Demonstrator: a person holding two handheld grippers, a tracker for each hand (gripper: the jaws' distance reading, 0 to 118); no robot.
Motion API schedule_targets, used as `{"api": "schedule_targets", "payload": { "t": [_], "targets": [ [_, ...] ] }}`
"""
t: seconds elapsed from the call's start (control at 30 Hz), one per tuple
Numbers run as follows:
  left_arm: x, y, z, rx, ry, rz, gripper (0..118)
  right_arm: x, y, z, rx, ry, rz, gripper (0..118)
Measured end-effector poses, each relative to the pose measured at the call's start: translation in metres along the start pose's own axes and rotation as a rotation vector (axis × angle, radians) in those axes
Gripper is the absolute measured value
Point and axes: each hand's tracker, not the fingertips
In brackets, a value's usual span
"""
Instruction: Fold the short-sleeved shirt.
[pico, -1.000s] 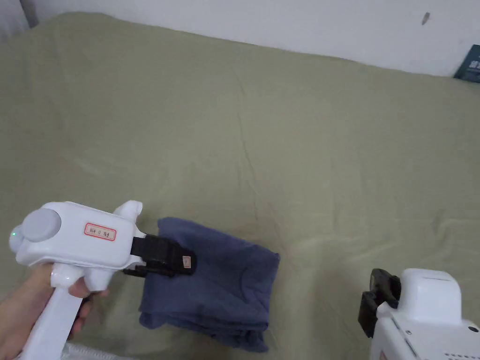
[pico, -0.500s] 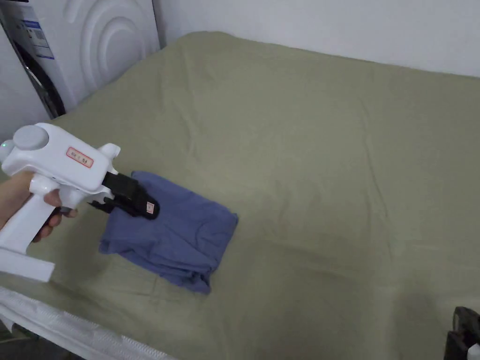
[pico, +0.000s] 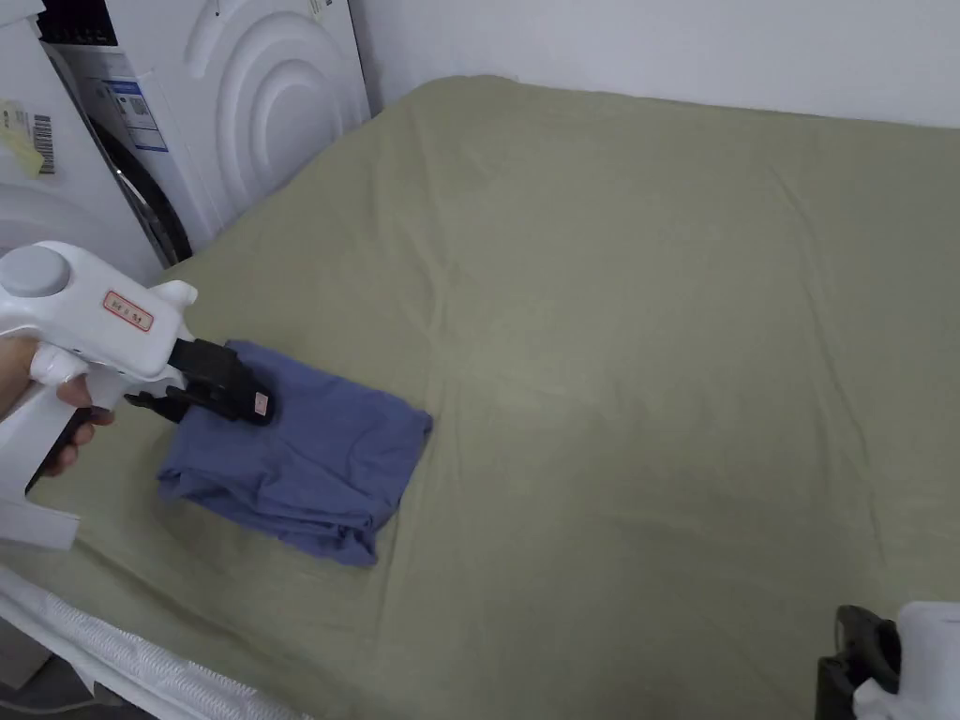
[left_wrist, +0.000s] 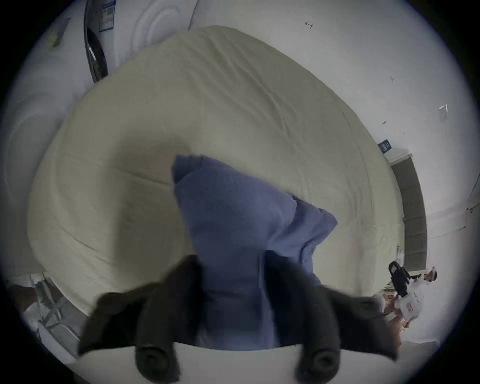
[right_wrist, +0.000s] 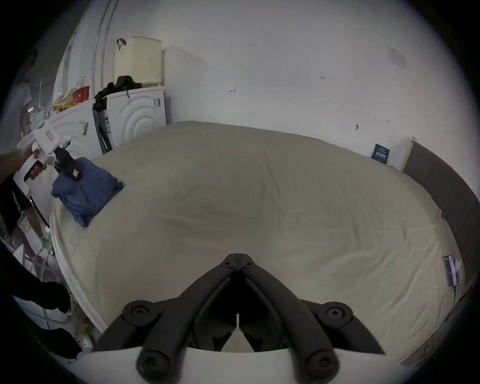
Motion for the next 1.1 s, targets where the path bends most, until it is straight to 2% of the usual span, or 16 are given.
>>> {"api": "schedule_targets", "payload": {
  "t": [0.03,0.07,0.2,0.3,0.33,0.37,0.4,0.43,0.47,0.63,0.7,0.8,0.87,0.9,0.97,1.1],
  "targets": [
    [0.003,-0.001,0.003,0.026,0.021,-0.008,77,0.000,-0.001,0.000,-0.002,0.010,0.003,0],
    [0.008,-0.004,0.007,0.031,0.021,-0.009,116,-0.001,-0.001,-0.001,-0.005,0.011,0.002,0],
    [0.030,-0.013,0.039,0.158,0.044,-0.009,115,0.004,0.000,-0.001,-0.013,0.038,-0.018,0],
    [0.069,-0.031,0.053,0.226,-0.043,-0.078,115,0.008,0.002,0.007,-0.001,0.059,-0.047,0],
    [0.081,-0.035,0.054,0.237,-0.060,-0.094,113,0.011,0.002,0.012,0.003,0.060,-0.050,0],
    [0.100,-0.043,0.055,0.266,-0.072,-0.103,105,0.015,0.003,0.017,0.011,0.064,-0.055,0],
    [0.118,-0.052,0.055,0.288,-0.114,-0.135,88,0.021,0.003,0.024,0.016,0.064,-0.061,0],
    [0.135,-0.061,0.054,0.300,-0.156,-0.160,53,0.026,0.004,0.031,0.025,0.069,-0.069,0],
    [0.156,-0.069,0.050,0.313,-0.195,-0.159,0,0.034,0.004,0.040,0.039,0.063,-0.074,0],
    [0.293,-0.119,0.014,0.297,-0.382,-0.238,0,0.093,0.003,0.085,0.087,-0.023,-0.105,0],
    [0.353,-0.141,0.008,0.363,-0.411,-0.318,0,0.120,0.001,0.104,0.109,-0.081,-0.114,0],
    [0.428,-0.183,0.010,0.524,-0.415,-0.282,0,0.159,-0.001,0.129,0.136,-0.165,-0.109,0],
    [0.469,-0.209,0.011,0.660,-0.258,-0.301,0,0.177,0.001,0.144,0.151,-0.195,-0.100,0],
    [0.491,-0.226,0.013,0.790,-0.115,-0.325,0,0.186,0.002,0.152,0.164,-0.215,-0.099,0],
    [0.516,-0.247,0.014,0.880,-0.021,-0.413,0,0.198,0.004,0.164,0.193,-0.252,-0.093,0],
    [0.533,-0.267,0.006,0.930,0.084,-0.401,0,0.212,0.007,0.176,0.234,-0.271,-0.102,0]
  ]
}}
